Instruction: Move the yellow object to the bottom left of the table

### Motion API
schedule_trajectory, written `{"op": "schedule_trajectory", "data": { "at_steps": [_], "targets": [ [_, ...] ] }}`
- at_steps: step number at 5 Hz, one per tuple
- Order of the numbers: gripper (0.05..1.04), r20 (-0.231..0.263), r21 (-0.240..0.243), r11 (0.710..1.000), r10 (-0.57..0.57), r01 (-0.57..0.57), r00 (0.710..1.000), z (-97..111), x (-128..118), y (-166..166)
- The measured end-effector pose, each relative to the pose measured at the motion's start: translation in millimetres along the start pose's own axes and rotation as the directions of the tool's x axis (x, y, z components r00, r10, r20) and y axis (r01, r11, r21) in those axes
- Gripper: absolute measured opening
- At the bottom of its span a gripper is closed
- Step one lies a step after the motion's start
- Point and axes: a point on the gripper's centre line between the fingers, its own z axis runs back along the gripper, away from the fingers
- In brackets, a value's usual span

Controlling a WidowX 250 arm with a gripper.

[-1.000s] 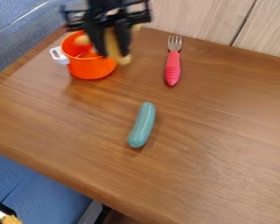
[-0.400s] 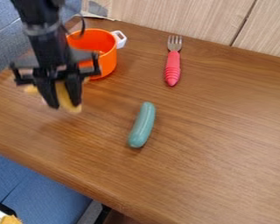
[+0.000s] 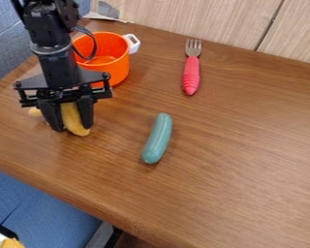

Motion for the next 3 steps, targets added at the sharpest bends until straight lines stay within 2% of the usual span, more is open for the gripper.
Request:
{"op": "schedule_trajectory", "data": {
  "at_steps": [1, 2, 3],
  "targets": [
    [0.938, -0.002, 0.016, 1.000, -0.008, 0.008, 1.000, 0, -3, -3],
    [1.010, 0.029, 0.007, 1.000, 0.003, -0.004, 1.000, 10, -2, -6],
    [1.005, 0.075, 0.001, 1.000, -0.010, 0.010, 0.997, 28, 1, -13]
  ]
}}
